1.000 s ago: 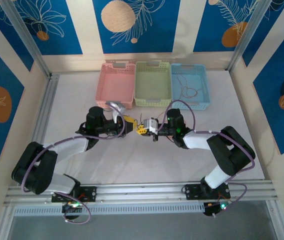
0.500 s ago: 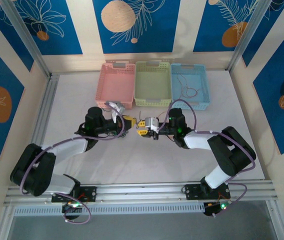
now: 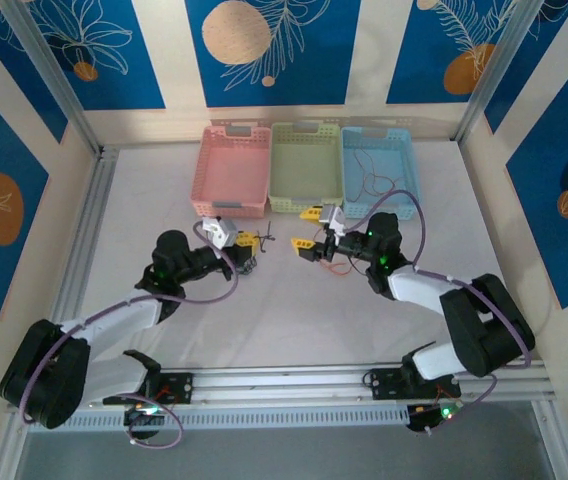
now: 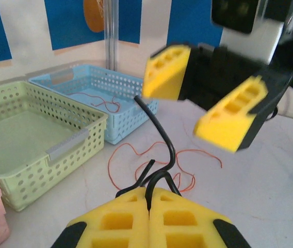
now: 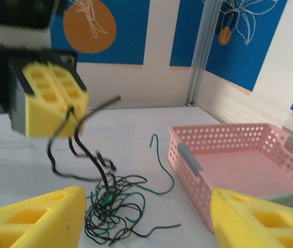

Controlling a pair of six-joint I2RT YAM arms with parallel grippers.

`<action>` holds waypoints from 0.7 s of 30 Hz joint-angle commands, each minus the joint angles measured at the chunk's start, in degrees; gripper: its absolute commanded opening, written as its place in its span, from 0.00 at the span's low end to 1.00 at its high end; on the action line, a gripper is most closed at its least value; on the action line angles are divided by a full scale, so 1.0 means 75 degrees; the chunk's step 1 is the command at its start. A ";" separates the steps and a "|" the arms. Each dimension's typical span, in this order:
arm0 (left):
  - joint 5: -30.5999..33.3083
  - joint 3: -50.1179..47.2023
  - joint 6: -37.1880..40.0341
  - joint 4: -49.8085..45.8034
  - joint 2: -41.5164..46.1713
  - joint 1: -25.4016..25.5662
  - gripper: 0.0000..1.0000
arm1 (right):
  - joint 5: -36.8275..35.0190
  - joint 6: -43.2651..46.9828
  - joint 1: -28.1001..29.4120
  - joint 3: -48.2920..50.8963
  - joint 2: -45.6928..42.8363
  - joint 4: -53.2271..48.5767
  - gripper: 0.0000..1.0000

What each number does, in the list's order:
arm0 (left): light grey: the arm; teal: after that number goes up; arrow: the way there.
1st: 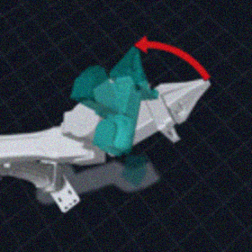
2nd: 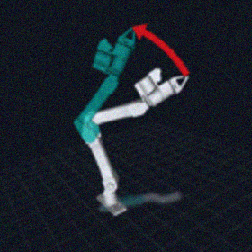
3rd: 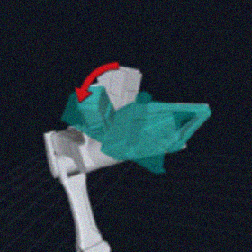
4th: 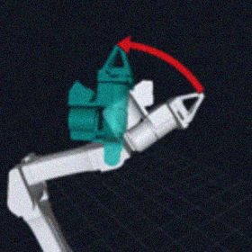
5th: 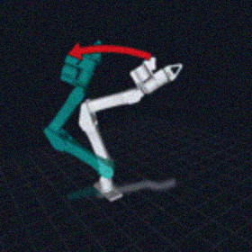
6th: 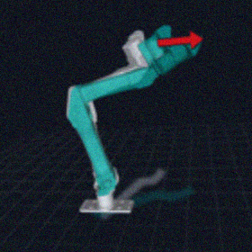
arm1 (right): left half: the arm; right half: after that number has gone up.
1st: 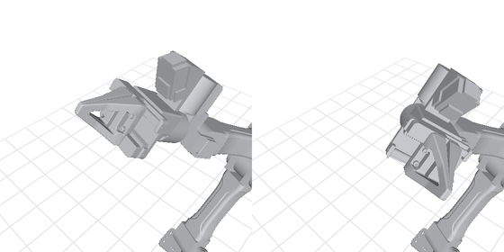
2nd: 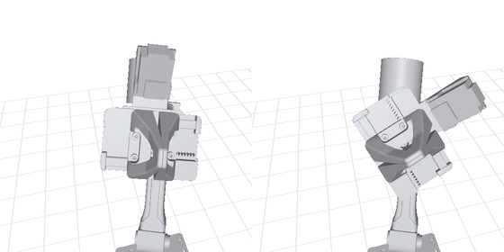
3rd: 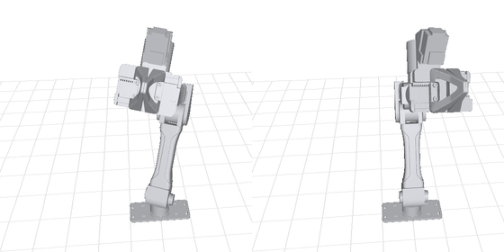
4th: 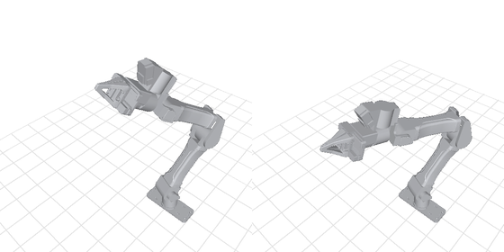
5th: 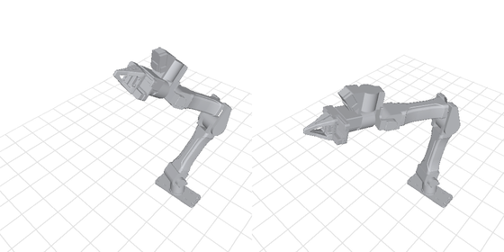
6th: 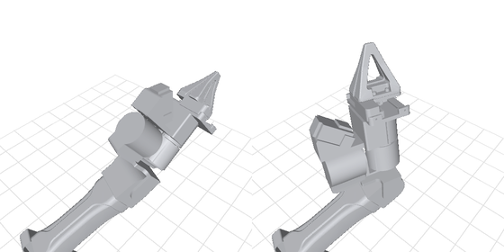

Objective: Untangle the cables

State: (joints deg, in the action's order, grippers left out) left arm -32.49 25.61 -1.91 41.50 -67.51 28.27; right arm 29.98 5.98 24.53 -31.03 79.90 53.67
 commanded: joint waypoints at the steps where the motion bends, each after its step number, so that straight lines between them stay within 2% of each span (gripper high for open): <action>1: -0.0255 -0.0074 0.0242 0.0615 -0.0138 0.0062 0.00 | 0.0098 -0.0565 0.0212 -0.0560 -0.0292 -0.1053 0.62; 6: -0.0325 -0.0089 0.0309 0.0465 -0.0105 0.0054 0.00 | -0.0022 -0.0997 0.0445 -0.1240 -0.0204 -0.2088 0.60; 14: -0.0453 -0.0098 0.0264 0.0480 -0.0118 0.0074 0.00 | -0.0045 -0.0868 0.1066 -0.2079 0.0338 -0.3119 0.58; 21: -0.0455 -0.0121 0.0274 0.0443 -0.0064 0.0073 0.00 | -0.0136 -0.0799 0.1239 -0.2492 0.0730 -0.3457 0.52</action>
State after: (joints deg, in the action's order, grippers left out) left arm -34.06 25.47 -0.91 42.85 -68.38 28.32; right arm 29.52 -0.05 33.30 -47.51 84.44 31.05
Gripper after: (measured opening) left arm 0.065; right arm 0.535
